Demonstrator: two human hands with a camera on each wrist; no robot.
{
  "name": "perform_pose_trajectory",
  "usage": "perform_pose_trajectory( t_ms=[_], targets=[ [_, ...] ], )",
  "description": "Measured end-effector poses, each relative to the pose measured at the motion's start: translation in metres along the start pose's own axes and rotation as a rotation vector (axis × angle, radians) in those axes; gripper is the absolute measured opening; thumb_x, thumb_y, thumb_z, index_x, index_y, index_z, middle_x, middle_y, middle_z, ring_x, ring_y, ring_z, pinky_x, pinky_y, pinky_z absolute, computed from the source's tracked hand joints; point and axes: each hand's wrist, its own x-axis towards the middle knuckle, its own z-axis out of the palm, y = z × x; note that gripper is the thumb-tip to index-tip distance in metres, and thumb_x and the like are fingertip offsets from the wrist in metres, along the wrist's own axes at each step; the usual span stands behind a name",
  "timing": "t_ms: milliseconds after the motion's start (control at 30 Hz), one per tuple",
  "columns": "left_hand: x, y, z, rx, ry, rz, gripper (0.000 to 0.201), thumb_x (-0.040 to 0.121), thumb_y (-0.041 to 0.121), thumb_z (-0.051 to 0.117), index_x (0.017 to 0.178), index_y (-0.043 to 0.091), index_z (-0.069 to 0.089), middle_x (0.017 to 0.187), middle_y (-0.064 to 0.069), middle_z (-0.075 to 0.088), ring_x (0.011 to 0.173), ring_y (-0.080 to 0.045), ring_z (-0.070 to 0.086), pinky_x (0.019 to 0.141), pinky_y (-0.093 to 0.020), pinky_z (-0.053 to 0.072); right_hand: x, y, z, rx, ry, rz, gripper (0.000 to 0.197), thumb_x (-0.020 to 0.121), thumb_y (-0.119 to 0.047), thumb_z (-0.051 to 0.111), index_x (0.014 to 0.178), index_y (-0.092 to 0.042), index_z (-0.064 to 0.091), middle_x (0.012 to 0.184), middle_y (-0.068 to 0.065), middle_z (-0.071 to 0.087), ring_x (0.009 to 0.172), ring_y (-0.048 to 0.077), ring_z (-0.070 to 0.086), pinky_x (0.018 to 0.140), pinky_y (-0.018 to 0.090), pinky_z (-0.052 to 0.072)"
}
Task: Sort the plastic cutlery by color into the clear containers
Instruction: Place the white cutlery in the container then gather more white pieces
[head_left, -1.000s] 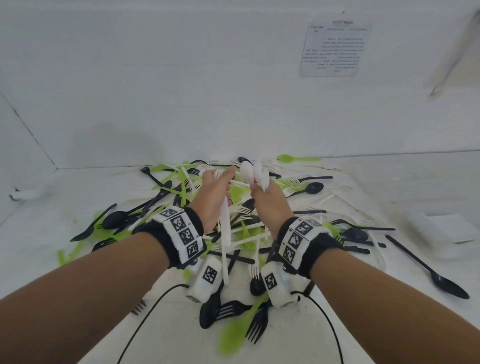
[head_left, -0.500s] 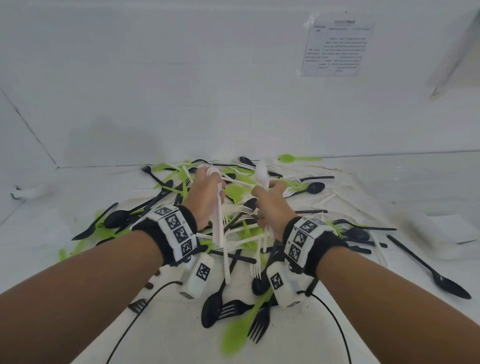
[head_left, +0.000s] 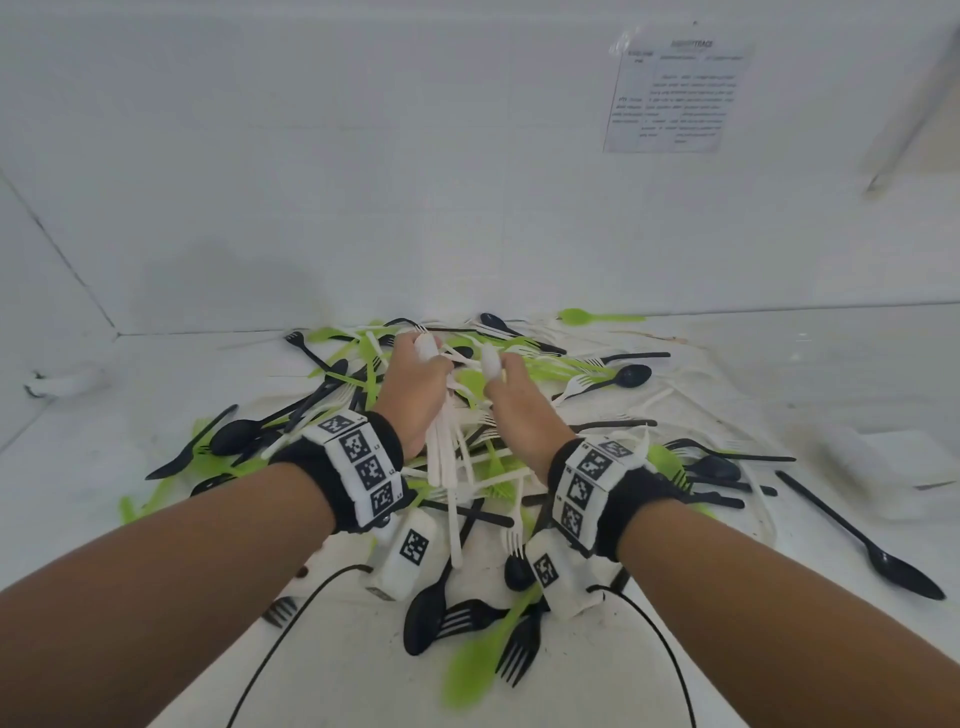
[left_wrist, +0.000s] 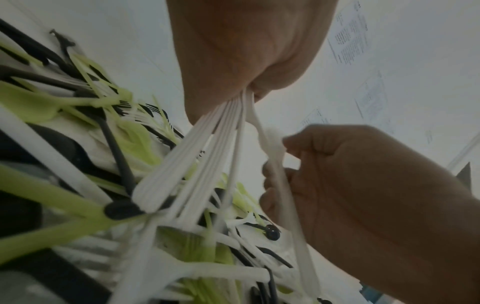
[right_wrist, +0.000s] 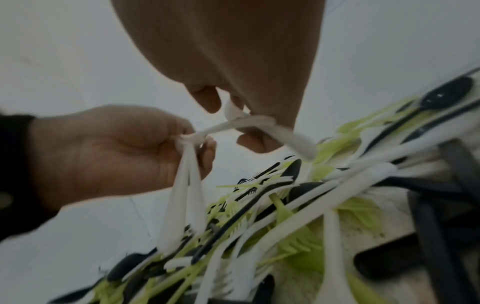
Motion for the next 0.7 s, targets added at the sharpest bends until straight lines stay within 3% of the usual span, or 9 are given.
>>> perform_pose_trajectory(
  t_ms=[100, 200, 267, 333, 400, 467, 567, 633, 700],
  targets=[
    [0.003, -0.002, -0.007, -0.031, 0.048, 0.005, 0.026, 0.097, 0.004, 0.052, 0.118, 0.019, 0.049, 0.103, -0.008, 0.059, 0.08, -0.025, 0.071, 0.071, -0.039, 0.051, 0.008, 0.008, -0.009, 0.097, 0.177, 0.006, 0.025, 0.105, -0.027, 0.038, 0.107, -0.012, 0.058, 0.077, -0.004, 0.048, 0.069, 0.017, 0.044, 0.071, 0.036, 0.038],
    [0.0, -0.001, -0.004, -0.002, 0.021, 0.06, 0.018, 0.1, 0.018, 0.055, 0.117, 0.016, 0.049, 0.096, -0.004, 0.054, 0.072, -0.016, 0.057, 0.071, -0.035, 0.048, 0.003, 0.006, -0.009, 0.168, 0.124, -0.029, 0.029, 0.105, -0.021, 0.043, 0.111, -0.003, 0.064, 0.081, 0.001, 0.05, 0.074, 0.019, 0.045, 0.076, 0.038, 0.039],
    [-0.006, 0.0, 0.005, -0.032, -0.041, 0.047, 0.039, 0.098, 0.04, 0.061, 0.122, 0.015, 0.046, 0.099, -0.001, 0.055, 0.083, -0.014, 0.056, 0.082, -0.036, 0.049, -0.001, -0.001, -0.001, 0.191, 0.005, -0.078, 0.028, 0.103, -0.021, 0.046, 0.105, -0.011, 0.071, 0.083, -0.002, 0.059, 0.076, 0.016, 0.052, 0.078, 0.031, 0.042],
    [-0.009, 0.0, 0.013, -0.116, -0.104, -0.052, 0.064, 0.088, 0.052, 0.068, 0.135, 0.022, 0.037, 0.115, -0.004, 0.059, 0.102, -0.019, 0.066, 0.093, -0.042, 0.054, -0.004, -0.007, 0.015, 0.151, -0.094, -0.056, 0.03, 0.096, -0.034, 0.045, 0.106, -0.028, 0.074, 0.108, 0.0, 0.068, 0.098, 0.017, 0.062, 0.094, 0.03, 0.047],
    [-0.008, 0.001, 0.016, -0.199, -0.13, -0.128, 0.063, 0.09, 0.042, 0.068, 0.14, 0.028, 0.032, 0.123, -0.012, 0.059, 0.108, -0.034, 0.071, 0.093, -0.054, 0.058, -0.002, -0.006, 0.026, 0.174, -0.127, 0.048, 0.046, 0.081, -0.051, 0.043, 0.117, -0.039, 0.068, 0.131, 0.003, 0.053, 0.124, 0.022, 0.052, 0.108, 0.046, 0.043],
    [-0.008, 0.002, 0.015, -0.232, -0.127, -0.137, 0.052, 0.095, 0.031, 0.063, 0.139, 0.024, 0.035, 0.12, -0.015, 0.06, 0.108, -0.038, 0.07, 0.091, -0.056, 0.058, 0.003, -0.001, 0.025, 0.283, -0.128, 0.094, 0.054, 0.073, -0.056, 0.048, 0.119, -0.034, 0.067, 0.137, -0.001, 0.046, 0.13, 0.019, 0.047, 0.11, 0.049, 0.042],
    [-0.006, 0.003, 0.007, -0.235, -0.024, -0.052, 0.032, 0.097, 0.016, 0.05, 0.128, 0.013, 0.042, 0.1, -0.011, 0.055, 0.09, -0.026, 0.063, 0.082, -0.043, 0.054, 0.0, -0.003, 0.021, 0.38, -0.101, 0.067, 0.044, 0.076, -0.045, 0.051, 0.118, -0.043, 0.064, 0.138, 0.004, 0.049, 0.127, 0.021, 0.051, 0.109, 0.048, 0.044],
    [-0.003, 0.006, 0.003, -0.293, 0.048, -0.01, 0.023, 0.095, 0.006, 0.041, 0.117, 0.01, 0.045, 0.089, -0.005, 0.051, 0.076, -0.017, 0.052, 0.075, -0.035, 0.046, 0.0, 0.001, 0.02, 0.379, -0.017, 0.11, 0.038, 0.074, -0.052, 0.053, 0.111, -0.045, 0.05, 0.132, 0.006, 0.051, 0.118, 0.022, 0.055, 0.106, 0.05, 0.046],
    [-0.001, 0.01, 0.002, -0.318, 0.056, -0.002, 0.023, 0.094, 0.004, 0.038, 0.115, 0.011, 0.047, 0.085, -0.002, 0.052, 0.074, -0.016, 0.05, 0.074, -0.034, 0.045, -0.003, 0.005, 0.023, 0.368, -0.126, 0.172, 0.041, 0.084, -0.063, 0.054, 0.113, -0.036, 0.044, 0.12, 0.005, 0.059, 0.102, 0.021, 0.064, 0.1, 0.052, 0.052]
  ],
)
